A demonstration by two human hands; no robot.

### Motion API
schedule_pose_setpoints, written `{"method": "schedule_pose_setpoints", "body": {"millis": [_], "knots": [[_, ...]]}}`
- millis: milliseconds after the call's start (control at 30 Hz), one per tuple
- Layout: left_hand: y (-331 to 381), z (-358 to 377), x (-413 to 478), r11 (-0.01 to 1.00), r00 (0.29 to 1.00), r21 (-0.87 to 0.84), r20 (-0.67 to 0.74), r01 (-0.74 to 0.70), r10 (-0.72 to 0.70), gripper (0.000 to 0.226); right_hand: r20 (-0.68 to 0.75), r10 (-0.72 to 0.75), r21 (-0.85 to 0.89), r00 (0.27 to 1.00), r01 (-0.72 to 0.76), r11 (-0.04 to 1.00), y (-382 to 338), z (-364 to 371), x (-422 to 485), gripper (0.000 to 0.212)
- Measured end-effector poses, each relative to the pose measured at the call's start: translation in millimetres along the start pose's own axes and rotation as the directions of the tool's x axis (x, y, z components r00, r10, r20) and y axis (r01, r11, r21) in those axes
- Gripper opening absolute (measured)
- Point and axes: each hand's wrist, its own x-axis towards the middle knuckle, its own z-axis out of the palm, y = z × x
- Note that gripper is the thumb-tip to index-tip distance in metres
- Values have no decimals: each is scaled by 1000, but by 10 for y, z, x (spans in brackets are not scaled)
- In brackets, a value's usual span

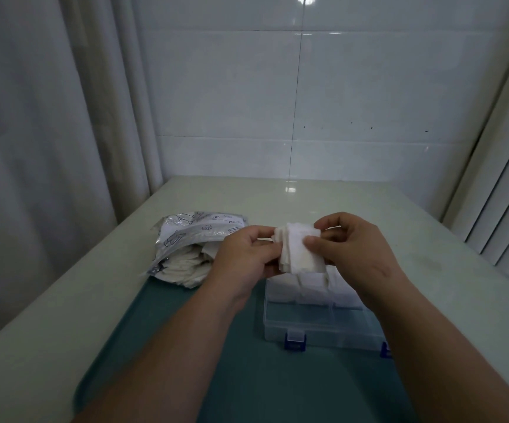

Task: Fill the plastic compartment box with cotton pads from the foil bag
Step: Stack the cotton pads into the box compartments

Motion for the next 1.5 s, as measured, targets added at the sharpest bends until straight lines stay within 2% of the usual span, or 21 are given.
{"method": "schedule_pose_setpoints", "body": {"millis": [533,700,800,900,1067,1200,1333,1500], "knots": [[0,-8,13,1000,1000,24,1,1,-1,18,2,18,10,1000,-18,1000,-15,-7,-14,20],[27,3,-1,997,999,-66,14,31,-30,12,-15,24,-3,1000,-24,1000,-16,-14,-9,19],[19,13,-7,1000,999,2,48,20,-20,25,-37,17,-43,999,-18,999,-5,-3,-2,19],[19,21,-12,999,1000,40,23,7,-8,30,-38,12,-54,999,-14,998,-10,-1,-3,18],[32,16,-8,1000,1000,2,-25,-12,13,39,116,69,-16,991,-67,998,-13,-11,-11,26],[19,10,-11,999,1000,18,-5,-26,27,51,151,71,-39,986,-66,997,-36,7,-39,27],[39,-1,-9,978,991,178,-59,-105,118,41,191,60,-3,980,-61,998,-69,12,-72,21],[87,4,-10,987,966,110,-215,-119,141,15,181,58,-54,982,-49,997,-76,38,-65,21]]}}
